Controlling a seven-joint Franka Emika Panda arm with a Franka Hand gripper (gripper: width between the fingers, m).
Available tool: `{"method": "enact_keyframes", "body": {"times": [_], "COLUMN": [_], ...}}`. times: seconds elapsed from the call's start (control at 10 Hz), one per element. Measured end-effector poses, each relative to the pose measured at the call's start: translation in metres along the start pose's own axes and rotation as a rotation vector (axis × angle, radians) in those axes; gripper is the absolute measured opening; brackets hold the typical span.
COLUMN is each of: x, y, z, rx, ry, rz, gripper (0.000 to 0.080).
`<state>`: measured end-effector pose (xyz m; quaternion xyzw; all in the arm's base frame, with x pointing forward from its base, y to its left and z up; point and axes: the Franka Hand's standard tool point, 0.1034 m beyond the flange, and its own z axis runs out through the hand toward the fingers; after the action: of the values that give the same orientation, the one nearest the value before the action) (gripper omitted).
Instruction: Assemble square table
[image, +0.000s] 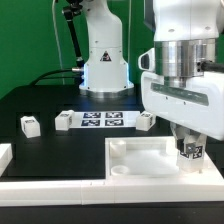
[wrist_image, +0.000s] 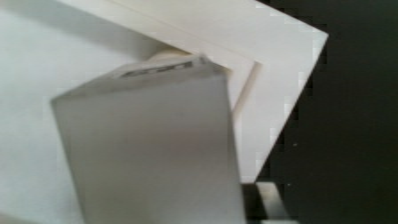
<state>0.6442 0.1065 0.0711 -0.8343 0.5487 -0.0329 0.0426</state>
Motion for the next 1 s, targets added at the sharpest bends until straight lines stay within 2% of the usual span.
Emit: {"method": "enact_keyframes", "body": {"times": [0.2, 0.3, 0.4, 0.5, 0.6, 0.7, 0.8, 0.9, 1.0], "x": [0.002, 0.008, 0.008, 0.007, 0.009, 0.011, 0.011, 0.006, -0.007], "y": [-0.001, -0.002, -0.004, -0.004, -0.005, -0.004, -0.004, -0.007, -0.01], "z": [-0.002, -0.006, -0.008, -0.01, -0.01, -0.01, -0.01, -0.01, -0.01], "rx": [-0.004, -0.009, -0.023, -0.059, -0.054, -0.055, -0.055, -0.049, -0.043], "ry": [-0.003, -0.008, -0.007, -0.002, 0.003, 0.003, 0.001, 0.004, 0.019], "rz": [-0.082, -0.278, -0.423, -0.619, -0.667, -0.73, -0.801, -0.843, -0.957], "gripper": [0.0002, 0.0084, 0.0218, 0.0218, 0.04, 0.0542, 0.0616, 0.0616, 0.0643]}}
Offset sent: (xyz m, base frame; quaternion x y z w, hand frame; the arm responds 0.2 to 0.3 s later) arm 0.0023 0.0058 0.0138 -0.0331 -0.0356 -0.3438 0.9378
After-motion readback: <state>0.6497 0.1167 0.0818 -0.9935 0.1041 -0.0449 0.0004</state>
